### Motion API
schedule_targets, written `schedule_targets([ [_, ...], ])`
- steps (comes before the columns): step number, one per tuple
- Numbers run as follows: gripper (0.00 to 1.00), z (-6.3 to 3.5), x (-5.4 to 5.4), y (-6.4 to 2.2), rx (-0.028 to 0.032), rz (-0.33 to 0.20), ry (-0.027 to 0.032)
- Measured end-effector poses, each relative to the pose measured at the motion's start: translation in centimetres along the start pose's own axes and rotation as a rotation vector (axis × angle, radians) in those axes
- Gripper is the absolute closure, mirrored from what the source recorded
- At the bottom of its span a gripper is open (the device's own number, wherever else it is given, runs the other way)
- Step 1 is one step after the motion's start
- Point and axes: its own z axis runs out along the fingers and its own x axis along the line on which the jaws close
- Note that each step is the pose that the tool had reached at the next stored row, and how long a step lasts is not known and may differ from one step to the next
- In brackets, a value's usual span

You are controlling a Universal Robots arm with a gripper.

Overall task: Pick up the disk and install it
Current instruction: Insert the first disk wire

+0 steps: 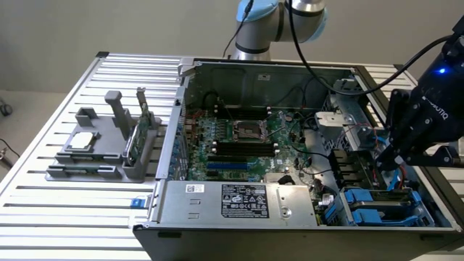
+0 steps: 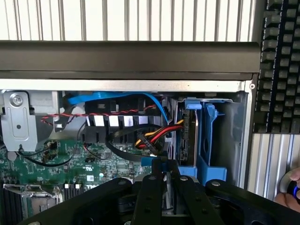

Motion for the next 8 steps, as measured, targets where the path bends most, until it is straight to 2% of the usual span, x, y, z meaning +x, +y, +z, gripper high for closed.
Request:
schedule_targets([
  [8,0.83,0.27,-0.13,-0.06,0.0,0.001,-0.0003],
])
